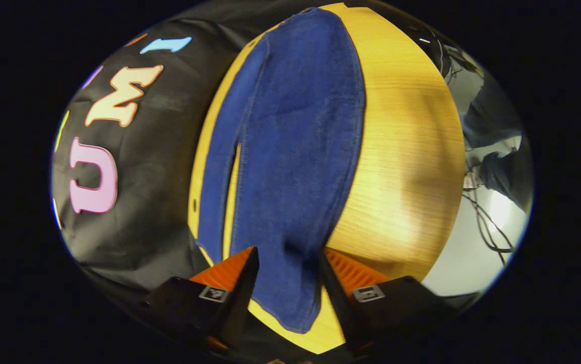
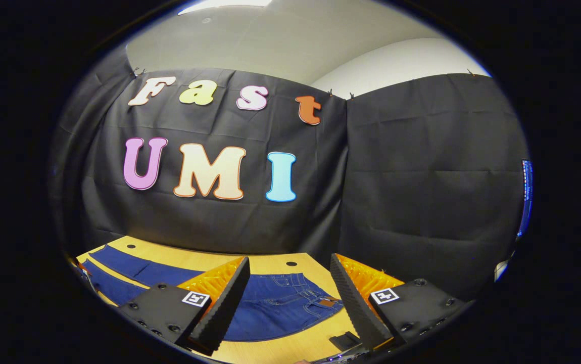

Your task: Grasp the waist and the cuffs of the jeans and fold them to make the two legs overlap; first hold the waist and fold one-third of the jeans toward the cuffs, then hold the cuffs and fold the remaining one-third in the same direction to finish folding.

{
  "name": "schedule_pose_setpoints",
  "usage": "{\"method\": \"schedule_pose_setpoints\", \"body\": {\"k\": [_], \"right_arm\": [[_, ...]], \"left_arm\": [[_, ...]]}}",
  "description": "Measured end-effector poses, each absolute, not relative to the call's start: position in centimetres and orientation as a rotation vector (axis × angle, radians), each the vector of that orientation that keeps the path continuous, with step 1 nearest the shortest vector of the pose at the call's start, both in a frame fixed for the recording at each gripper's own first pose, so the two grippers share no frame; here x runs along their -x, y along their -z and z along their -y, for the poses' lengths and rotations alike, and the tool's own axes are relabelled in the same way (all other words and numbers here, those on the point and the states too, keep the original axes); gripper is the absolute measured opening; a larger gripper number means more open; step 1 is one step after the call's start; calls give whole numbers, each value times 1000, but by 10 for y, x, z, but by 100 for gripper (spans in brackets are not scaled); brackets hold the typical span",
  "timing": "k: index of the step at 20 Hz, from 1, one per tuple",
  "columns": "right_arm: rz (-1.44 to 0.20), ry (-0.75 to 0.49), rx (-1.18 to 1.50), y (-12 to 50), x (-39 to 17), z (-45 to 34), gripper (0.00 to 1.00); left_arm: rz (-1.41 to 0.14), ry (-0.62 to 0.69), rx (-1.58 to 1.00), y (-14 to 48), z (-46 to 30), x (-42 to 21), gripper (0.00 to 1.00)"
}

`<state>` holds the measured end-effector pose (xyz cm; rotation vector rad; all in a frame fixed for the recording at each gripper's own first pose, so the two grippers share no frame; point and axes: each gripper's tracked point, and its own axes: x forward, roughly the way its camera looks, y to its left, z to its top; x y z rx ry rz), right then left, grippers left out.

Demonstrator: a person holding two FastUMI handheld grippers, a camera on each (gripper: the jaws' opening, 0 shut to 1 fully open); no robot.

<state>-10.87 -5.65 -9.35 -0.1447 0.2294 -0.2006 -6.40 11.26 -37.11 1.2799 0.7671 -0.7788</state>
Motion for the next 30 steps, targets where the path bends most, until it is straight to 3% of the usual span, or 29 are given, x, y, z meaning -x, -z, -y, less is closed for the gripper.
{"method": "schedule_pose_setpoints", "body": {"k": [2,4,5,6,7,15,20,23,30], "right_arm": [[-238,194,158,99,108,55,100],[-239,179,180,101,106,53,99],[-243,160,196,104,103,51,100],[-251,135,220,108,101,48,100],[-259,112,258,113,97,50,100],[-410,-49,656,194,94,101,99],[-562,-181,924,276,93,132,99],[-629,-298,1027,320,97,137,96],[-757,-492,1160,394,102,145,100]], "left_arm": [[-789,786,-1278,373,-110,72,34],[-798,780,-1265,375,-109,74,14],[-793,769,-1256,375,-110,72,14],[-802,755,-1239,368,-105,75,4],[-811,745,-1215,373,-108,74,2],[-827,707,-1193,374,-106,74,0],[-855,678,-1186,376,-110,74,0],[-892,656,-1163,377,-109,74,0],[-920,634,-1159,378,-110,73,0]]}}
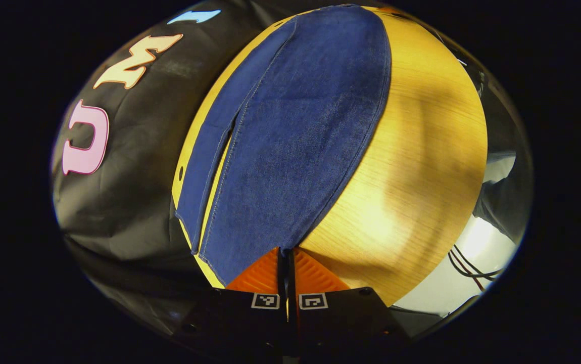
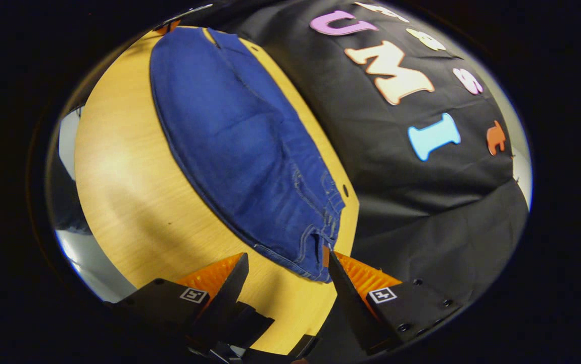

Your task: Grasp the waist and the cuffs of the jeans and fold them to make the two legs overlap; first hold the waist and fold one-third of the jeans toward the cuffs, then hold the cuffs and fold the remaining one-third in the same direction to finish folding.

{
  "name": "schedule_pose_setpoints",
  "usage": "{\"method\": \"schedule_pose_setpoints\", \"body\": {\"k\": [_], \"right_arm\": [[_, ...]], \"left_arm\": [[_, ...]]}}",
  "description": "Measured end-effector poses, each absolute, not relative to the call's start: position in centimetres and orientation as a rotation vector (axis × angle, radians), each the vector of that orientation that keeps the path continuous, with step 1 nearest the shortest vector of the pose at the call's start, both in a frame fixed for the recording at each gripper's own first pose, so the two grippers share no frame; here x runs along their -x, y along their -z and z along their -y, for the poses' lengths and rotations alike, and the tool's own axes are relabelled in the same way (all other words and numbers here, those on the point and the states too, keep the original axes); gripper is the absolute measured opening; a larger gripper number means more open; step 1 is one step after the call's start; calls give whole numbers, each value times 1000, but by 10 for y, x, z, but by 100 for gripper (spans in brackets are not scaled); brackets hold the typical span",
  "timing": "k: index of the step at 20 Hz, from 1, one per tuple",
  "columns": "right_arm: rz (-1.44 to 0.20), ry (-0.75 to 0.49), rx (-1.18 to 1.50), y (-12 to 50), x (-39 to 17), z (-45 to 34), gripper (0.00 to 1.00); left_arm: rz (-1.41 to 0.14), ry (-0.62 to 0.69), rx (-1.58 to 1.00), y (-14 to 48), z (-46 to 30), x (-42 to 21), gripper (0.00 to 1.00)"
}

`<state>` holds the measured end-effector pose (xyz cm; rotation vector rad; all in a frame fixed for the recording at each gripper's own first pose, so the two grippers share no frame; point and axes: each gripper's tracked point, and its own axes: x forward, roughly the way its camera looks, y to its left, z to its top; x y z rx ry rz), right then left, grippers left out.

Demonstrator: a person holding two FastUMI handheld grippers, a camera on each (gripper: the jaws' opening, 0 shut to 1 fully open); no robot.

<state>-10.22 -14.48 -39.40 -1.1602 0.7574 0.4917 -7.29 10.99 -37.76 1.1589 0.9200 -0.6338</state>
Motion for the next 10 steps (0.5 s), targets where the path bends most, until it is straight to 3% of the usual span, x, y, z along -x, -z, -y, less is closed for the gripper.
{"method": "schedule_pose_setpoints", "body": {"k": [3,8,10], "right_arm": [[-783,-551,1212,413,97,146,99],[-746,-604,1284,426,73,144,90],[-747,-618,1282,431,68,142,81]], "left_arm": [[-935,628,-1152,378,-110,73,0],[-948,621,-1153,379,-112,73,0],[-950,616,-1152,379,-111,72,0]]}}
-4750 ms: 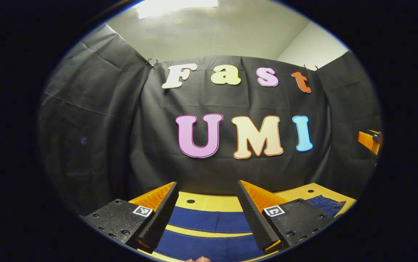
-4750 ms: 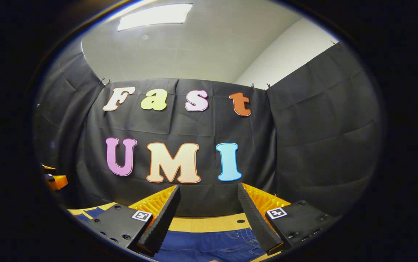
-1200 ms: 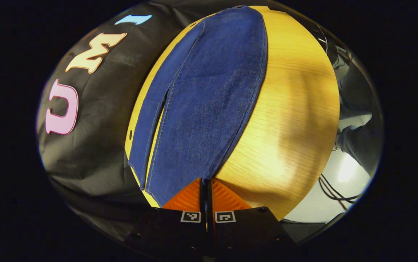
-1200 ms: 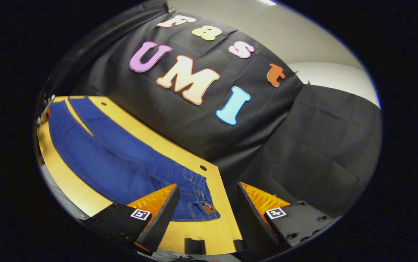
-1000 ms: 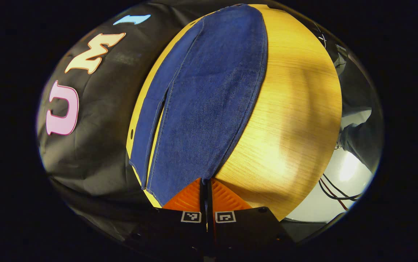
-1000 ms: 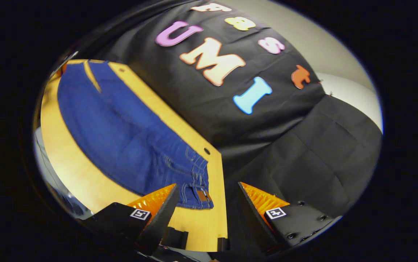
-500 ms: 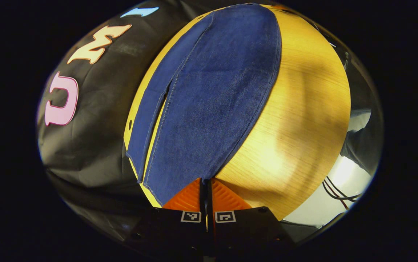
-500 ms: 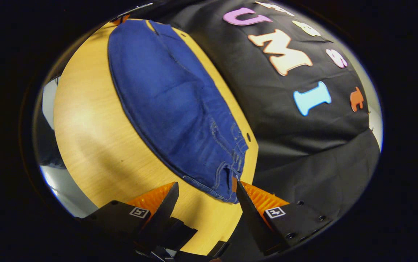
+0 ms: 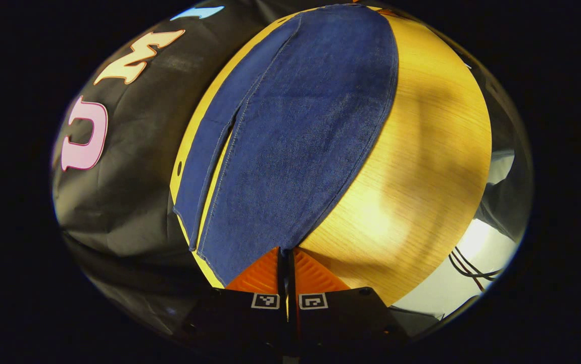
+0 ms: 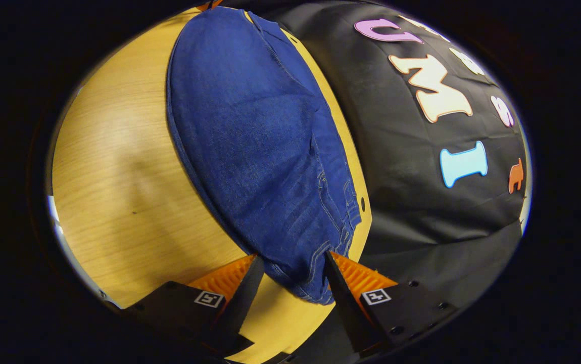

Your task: Grasp the waist and the cuffs of the jeans and fold them to make the two legs overlap; first hold the waist and fold one-third of the jeans toward the cuffs, then hold the cuffs and fold the remaining one-third in the same direction to finish folding.

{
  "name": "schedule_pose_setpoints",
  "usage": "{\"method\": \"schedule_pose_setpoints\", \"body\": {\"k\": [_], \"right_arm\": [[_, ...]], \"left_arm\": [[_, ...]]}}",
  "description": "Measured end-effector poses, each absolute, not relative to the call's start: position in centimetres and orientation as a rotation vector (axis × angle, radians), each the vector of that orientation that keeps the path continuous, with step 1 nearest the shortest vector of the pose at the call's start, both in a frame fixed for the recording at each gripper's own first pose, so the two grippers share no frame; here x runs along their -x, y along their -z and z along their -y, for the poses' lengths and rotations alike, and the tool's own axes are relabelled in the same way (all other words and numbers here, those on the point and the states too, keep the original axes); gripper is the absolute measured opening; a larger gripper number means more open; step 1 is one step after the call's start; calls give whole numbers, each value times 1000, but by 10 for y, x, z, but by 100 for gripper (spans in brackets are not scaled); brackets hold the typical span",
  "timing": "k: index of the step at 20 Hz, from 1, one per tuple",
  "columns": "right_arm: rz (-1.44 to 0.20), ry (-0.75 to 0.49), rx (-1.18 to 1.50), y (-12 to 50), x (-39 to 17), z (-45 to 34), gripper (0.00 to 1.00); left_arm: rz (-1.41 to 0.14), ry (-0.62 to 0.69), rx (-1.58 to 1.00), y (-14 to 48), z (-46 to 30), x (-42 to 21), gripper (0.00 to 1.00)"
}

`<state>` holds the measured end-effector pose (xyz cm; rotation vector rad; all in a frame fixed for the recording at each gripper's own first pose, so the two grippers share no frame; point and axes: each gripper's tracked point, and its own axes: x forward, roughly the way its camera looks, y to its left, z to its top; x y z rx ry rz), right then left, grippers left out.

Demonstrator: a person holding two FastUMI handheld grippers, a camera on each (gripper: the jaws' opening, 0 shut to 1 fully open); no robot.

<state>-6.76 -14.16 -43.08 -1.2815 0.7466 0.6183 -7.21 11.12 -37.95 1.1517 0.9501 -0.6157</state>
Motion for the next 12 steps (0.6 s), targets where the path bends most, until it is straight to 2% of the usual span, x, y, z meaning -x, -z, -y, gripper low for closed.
{"method": "schedule_pose_setpoints", "body": {"k": [1,2,6,7,9,12], "right_arm": [[-758,-624,1266,436,65,141,81],[-774,-637,1245,443,66,140,70],[-748,-621,1255,436,71,135,2],[-751,-597,1239,445,69,138,9],[-787,-547,1170,443,68,139,3],[-759,-441,1091,414,53,132,3]], "left_arm": [[-950,613,-1152,379,-111,72,0],[-949,611,-1153,379,-112,72,0],[-947,583,-1117,380,-112,72,0],[-946,558,-1092,380,-112,71,0],[-951,521,-1053,379,-111,71,0],[-953,474,-988,369,-108,65,0]]}}
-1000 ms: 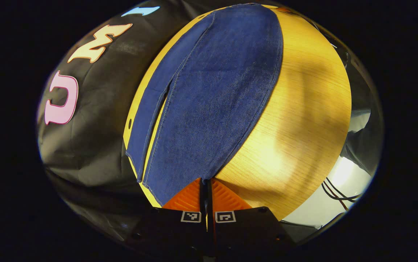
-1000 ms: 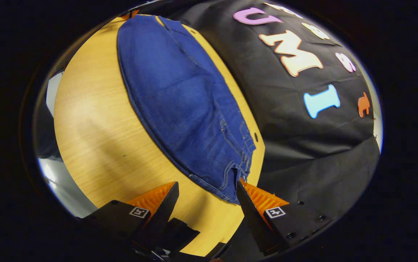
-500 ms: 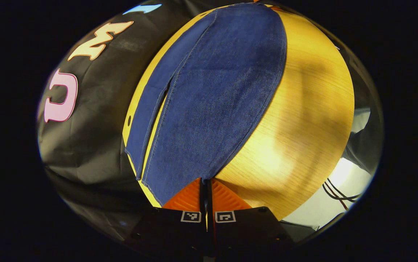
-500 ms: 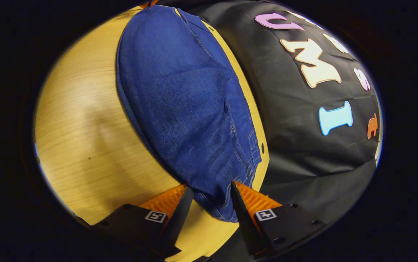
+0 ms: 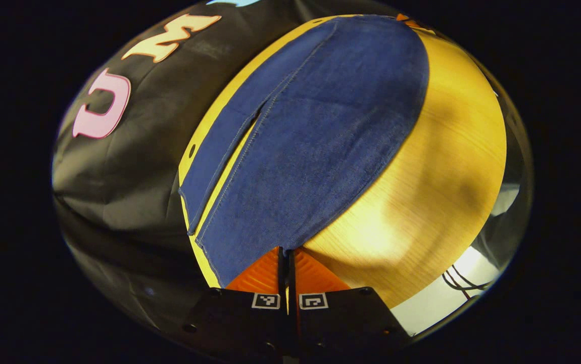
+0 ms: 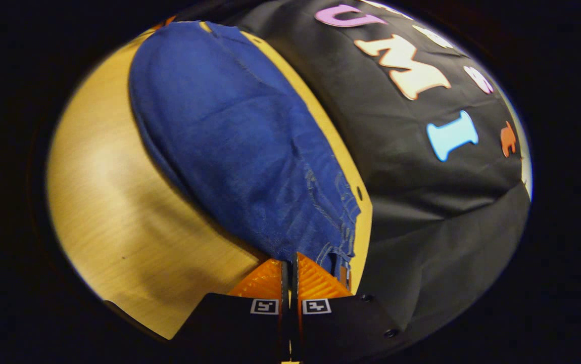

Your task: Grasp the waist and the cuffs of the jeans and fold them to make the two legs overlap; first hold the waist and fold one-third of the jeans toward the cuffs, then hold the cuffs and fold the remaining one-third in the same direction to finish folding.

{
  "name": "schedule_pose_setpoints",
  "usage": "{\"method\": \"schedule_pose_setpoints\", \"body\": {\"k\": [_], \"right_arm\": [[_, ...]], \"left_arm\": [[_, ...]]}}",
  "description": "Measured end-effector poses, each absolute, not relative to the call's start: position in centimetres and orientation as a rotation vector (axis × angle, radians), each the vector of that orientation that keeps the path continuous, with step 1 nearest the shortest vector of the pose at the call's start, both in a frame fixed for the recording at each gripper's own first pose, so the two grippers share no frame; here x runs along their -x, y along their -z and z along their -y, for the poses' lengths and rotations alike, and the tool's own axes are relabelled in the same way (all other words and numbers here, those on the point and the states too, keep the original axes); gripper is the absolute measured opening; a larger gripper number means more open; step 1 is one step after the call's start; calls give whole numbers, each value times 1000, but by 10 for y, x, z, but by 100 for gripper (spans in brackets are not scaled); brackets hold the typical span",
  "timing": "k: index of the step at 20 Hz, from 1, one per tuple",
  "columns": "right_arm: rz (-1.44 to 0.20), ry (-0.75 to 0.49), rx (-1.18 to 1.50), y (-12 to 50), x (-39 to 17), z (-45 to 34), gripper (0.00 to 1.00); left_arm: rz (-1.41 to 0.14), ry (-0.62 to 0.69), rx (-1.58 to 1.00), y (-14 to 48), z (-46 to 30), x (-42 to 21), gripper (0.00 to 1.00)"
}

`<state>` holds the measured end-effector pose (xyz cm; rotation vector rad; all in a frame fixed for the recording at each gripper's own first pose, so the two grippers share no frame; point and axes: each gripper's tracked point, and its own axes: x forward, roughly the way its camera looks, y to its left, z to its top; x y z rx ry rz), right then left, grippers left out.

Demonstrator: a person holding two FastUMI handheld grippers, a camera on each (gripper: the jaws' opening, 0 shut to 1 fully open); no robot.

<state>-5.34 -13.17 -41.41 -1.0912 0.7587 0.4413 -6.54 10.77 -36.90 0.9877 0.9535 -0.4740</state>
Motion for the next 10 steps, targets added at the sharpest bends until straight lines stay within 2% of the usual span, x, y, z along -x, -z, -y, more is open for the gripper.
{"method": "schedule_pose_setpoints", "body": {"k": [6,10], "right_arm": [[-612,-318,1013,350,1,113,3],[-531,-229,939,322,-44,101,3]], "left_arm": [[-942,343,-916,332,-119,31,0],[-883,261,-881,297,-118,-24,0]]}}
